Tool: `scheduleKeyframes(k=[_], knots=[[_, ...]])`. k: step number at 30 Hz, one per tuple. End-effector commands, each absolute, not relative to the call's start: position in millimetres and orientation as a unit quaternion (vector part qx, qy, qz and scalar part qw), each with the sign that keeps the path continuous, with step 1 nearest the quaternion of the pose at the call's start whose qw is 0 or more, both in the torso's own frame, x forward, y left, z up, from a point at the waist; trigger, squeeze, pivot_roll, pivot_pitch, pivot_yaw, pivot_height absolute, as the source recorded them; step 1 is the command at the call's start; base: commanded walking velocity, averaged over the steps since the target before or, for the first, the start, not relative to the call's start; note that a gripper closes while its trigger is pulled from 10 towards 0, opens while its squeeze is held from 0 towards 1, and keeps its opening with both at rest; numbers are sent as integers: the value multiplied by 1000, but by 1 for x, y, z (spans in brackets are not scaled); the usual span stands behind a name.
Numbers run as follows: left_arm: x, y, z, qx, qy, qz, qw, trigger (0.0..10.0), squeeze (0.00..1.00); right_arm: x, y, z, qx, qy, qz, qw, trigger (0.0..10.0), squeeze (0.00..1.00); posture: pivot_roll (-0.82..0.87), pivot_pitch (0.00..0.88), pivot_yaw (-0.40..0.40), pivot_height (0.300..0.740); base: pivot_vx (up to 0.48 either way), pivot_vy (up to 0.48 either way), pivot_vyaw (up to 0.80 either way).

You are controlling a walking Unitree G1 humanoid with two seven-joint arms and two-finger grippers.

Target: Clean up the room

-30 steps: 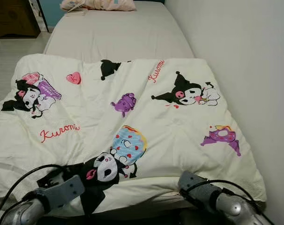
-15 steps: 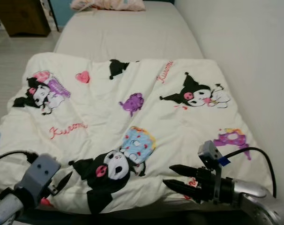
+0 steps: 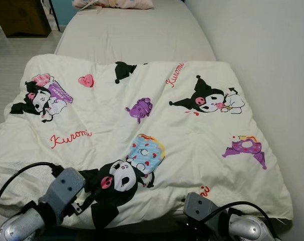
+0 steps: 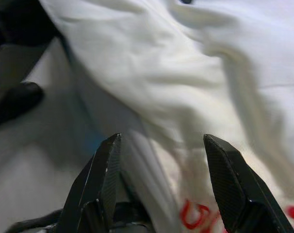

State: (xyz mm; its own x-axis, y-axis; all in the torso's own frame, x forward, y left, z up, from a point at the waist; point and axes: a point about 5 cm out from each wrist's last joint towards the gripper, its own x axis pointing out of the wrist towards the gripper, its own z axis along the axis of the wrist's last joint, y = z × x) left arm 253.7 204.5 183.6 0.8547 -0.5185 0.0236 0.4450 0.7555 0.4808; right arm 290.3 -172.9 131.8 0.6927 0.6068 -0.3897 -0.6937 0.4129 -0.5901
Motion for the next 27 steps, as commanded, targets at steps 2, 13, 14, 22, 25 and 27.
scheduleKeyframes(k=[2,13,14,22,25,27], knots=[[243,189,172,214,-56,-296,929,10000,0,288,-174,116,-434,56,378,816,10000,0,70,449,-11,547,0,0,0],[242,186,172,215,-56,-295,929,10000,0,292,-179,101,-533,25,355,768,7137,0,73,451,-14,547,0,0,0],[242,186,172,215,-56,-295,929,10000,0,292,-179,101,-533,25,355,768,7137,0,73,451,-14,547,0,0,0],[231,171,178,171,-49,-343,922,10000,0,294,-185,99,-549,20,335,765,0,0,74,453,-16,547,0,0,0],[222,156,177,162,-43,-390,905,10000,0,296,-186,98,-555,14,329,764,0,0,74,455,-15,547,0,0,0],[215,143,179,153,-44,-424,891,10000,0,299,-187,97,-560,9,323,763,0,0,75,456,-15,547,0,0,0]])
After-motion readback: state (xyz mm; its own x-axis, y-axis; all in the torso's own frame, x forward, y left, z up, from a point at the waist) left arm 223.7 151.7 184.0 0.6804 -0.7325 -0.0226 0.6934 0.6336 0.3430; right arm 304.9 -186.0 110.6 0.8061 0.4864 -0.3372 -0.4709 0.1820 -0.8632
